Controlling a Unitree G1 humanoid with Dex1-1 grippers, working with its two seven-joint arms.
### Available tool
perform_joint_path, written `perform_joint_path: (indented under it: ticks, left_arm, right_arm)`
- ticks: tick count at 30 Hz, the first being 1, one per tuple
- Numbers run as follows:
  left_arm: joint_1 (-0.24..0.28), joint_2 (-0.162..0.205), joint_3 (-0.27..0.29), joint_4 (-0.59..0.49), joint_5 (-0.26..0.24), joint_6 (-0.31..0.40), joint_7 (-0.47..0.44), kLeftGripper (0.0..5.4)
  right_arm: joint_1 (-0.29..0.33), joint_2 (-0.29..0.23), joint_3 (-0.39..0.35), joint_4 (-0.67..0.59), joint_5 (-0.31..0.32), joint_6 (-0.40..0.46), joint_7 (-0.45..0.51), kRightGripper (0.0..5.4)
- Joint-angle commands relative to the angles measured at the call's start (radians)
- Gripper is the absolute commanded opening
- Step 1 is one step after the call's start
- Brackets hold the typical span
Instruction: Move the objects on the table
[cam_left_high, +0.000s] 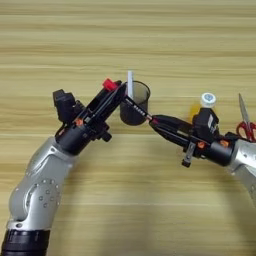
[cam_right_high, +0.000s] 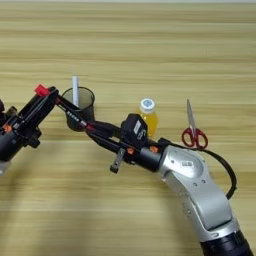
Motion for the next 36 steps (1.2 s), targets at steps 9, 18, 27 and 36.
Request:
perform_joint_path:
  ticks: [9, 18, 27, 36]
  left_arm:
    - [0.003, 0.003, 0.006, -0.005, 0.033, -0.010, 0.002, 0.63]
    - [0.002, 0.000, 0.010, -0.002, 0.041, -0.012, -0.004, 0.49]
    - [-0.001, 0.000, 0.006, 0.005, 0.070, -0.034, -0.010, 0.46]
    - [-0.019, -0.004, 0.019, 0.022, 0.102, -0.063, 0.000, 0.46]
  right_arm:
    - [0.001, 0.003, -0.001, 0.014, -0.009, -0.015, 0.005, 0.41]
    - [0.002, 0.006, 0.005, 0.010, -0.003, -0.008, 0.011, 1.05]
    - [0.007, 0.006, -0.004, -0.028, 0.063, 0.023, 0.030, 2.07]
    - [0.001, 0.011, -0.032, -0.056, 0.137, 0.055, 0.022, 3.06]
